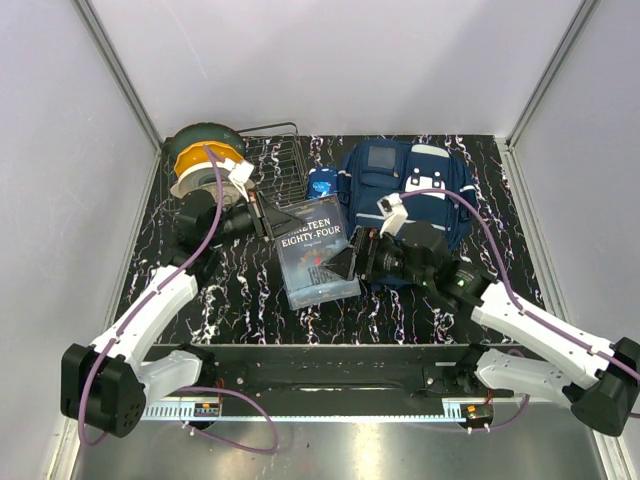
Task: Pack the student bag
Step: Pick up the book from the center of the board.
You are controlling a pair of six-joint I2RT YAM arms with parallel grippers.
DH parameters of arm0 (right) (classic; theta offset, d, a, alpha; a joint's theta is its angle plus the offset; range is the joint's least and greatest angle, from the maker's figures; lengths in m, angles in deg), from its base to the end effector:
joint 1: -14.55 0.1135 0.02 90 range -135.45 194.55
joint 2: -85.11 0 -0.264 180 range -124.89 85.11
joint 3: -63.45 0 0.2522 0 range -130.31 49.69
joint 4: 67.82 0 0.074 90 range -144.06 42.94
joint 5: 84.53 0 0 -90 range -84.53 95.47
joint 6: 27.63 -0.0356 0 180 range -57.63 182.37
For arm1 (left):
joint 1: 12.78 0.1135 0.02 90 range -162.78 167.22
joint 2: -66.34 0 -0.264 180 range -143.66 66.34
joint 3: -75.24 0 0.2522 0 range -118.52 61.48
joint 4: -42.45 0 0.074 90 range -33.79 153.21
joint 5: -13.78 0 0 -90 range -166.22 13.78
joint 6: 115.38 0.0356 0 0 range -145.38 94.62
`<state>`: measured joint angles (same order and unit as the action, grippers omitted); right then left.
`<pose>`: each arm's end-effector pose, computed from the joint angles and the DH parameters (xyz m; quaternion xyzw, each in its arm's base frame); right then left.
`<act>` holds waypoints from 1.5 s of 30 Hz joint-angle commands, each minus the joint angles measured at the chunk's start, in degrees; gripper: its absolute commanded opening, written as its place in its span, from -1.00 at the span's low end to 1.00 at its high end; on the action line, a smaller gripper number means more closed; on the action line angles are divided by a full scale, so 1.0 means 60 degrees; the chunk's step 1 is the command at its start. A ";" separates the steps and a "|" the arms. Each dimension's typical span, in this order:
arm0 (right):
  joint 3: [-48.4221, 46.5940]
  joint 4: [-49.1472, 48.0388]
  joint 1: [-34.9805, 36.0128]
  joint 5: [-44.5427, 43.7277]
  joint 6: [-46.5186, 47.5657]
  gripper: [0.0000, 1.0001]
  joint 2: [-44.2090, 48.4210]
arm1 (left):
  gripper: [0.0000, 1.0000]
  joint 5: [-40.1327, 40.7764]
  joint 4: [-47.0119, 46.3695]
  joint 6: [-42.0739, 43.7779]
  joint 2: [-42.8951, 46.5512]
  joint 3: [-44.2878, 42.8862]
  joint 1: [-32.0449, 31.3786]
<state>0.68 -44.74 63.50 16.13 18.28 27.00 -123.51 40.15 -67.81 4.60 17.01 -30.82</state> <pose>0.1496 0.1818 0.3237 -0.0885 0.8046 0.4744 0.3460 0.2247 -0.1007 0.3285 0.1360 0.6990 -0.5703 0.4094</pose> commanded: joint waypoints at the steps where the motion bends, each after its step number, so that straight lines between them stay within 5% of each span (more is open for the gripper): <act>1: -0.0210 0.0537 -0.0131 -0.2138 -0.0384 0.98 0.0718 | -1.00 0.1112 0.0212 0.0524 0.0474 -0.0234 0.0033; 7: -0.0006 0.1638 -0.0233 -0.4045 -0.1116 0.99 0.1537 | -1.00 0.2109 0.0626 -0.0057 0.0664 -0.0499 0.0486; 12: 0.0347 0.1304 -0.0277 -0.3041 -0.1352 0.99 0.1964 | -1.00 0.2622 -0.0616 -0.1581 0.0622 -0.0192 0.0722; 20: 0.1194 -0.1404 -0.0277 -0.0532 -0.2537 0.99 0.1424 | -1.00 0.2739 -0.2420 -0.2887 0.0035 0.0101 0.0707; 29: 0.2265 -0.4657 -0.0277 -0.0648 -0.4544 0.99 -0.0260 | -1.00 0.2827 -0.3857 -0.3533 0.0065 0.0468 0.0386; 38: 0.2529 -0.6329 -0.0336 -0.1409 -0.4531 0.98 -0.0906 | -1.00 0.2872 -0.4926 -0.4206 0.0021 0.1127 -0.0040; 40: 0.2689 -0.6518 -0.0351 -0.1527 -0.4516 0.89 -0.0877 | -1.00 0.2857 -0.5030 -0.4280 0.0050 0.1230 -0.0040; 45: 0.3363 -0.7819 -0.0496 -0.1615 -0.4691 0.16 -0.0585 | -1.00 0.2740 -0.5146 -0.4338 -0.0008 0.1332 -0.0054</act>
<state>18.73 -78.95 61.53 8.08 -9.07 21.51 -105.94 18.30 -90.41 3.51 25.12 -30.58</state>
